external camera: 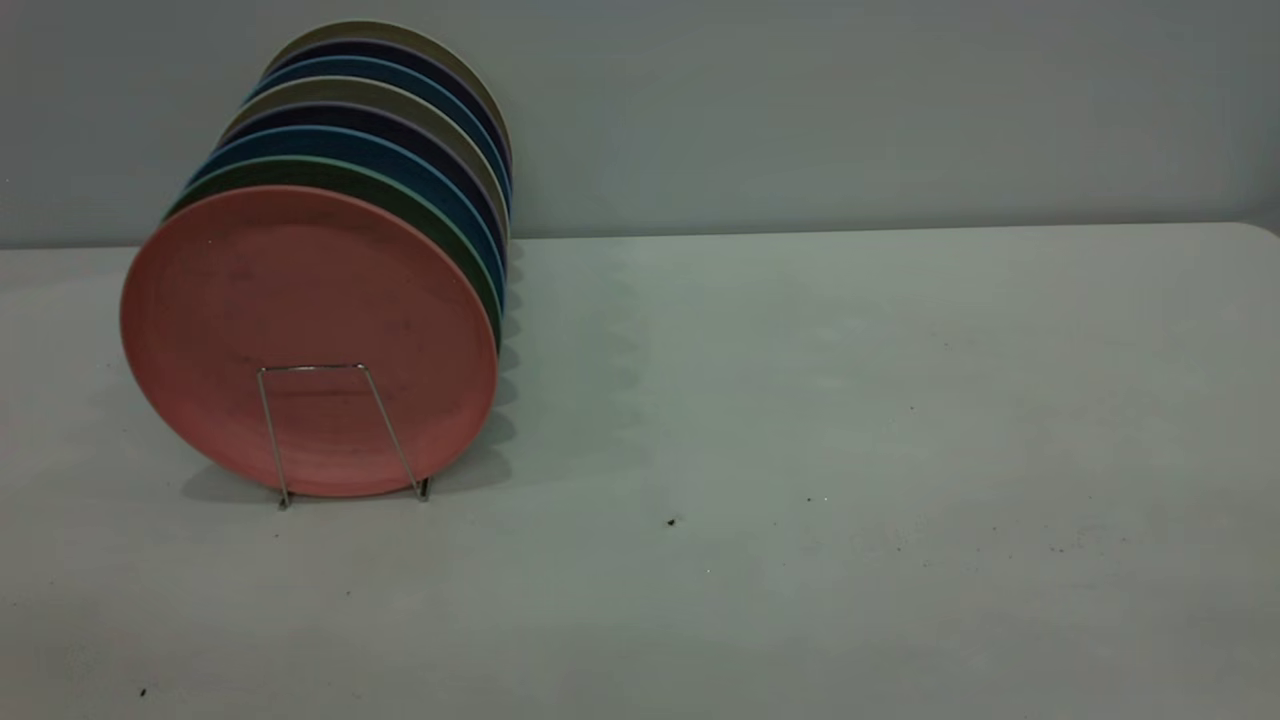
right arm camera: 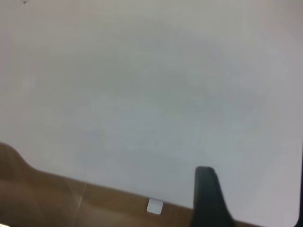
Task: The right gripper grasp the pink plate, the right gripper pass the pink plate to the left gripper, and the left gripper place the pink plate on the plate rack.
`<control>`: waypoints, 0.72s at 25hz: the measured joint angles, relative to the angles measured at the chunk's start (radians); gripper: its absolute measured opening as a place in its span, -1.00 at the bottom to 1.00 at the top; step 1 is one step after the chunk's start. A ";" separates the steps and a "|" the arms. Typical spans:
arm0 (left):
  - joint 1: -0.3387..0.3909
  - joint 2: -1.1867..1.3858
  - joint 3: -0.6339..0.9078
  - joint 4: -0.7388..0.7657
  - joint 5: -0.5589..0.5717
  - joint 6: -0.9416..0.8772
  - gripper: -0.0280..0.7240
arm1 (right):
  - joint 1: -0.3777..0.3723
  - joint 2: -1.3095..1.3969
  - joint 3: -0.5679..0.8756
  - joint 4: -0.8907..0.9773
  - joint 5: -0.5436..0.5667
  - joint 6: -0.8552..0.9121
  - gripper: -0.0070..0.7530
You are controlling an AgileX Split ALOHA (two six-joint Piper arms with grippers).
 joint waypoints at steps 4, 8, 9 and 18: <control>0.000 -0.095 0.048 -0.002 0.075 -0.002 0.34 | 0.000 -0.053 0.087 0.024 -0.007 -0.002 0.33; 0.000 -0.167 0.069 -0.002 0.080 -0.004 0.34 | 0.000 -0.056 0.115 0.087 -0.063 -0.019 0.32; 0.000 -0.181 0.070 -0.002 0.079 -0.005 0.34 | 0.003 -0.056 0.123 0.094 -0.071 -0.025 0.32; 0.000 -0.208 0.097 -0.003 0.056 -0.012 0.34 | 0.017 -0.060 0.130 0.096 -0.086 -0.028 0.22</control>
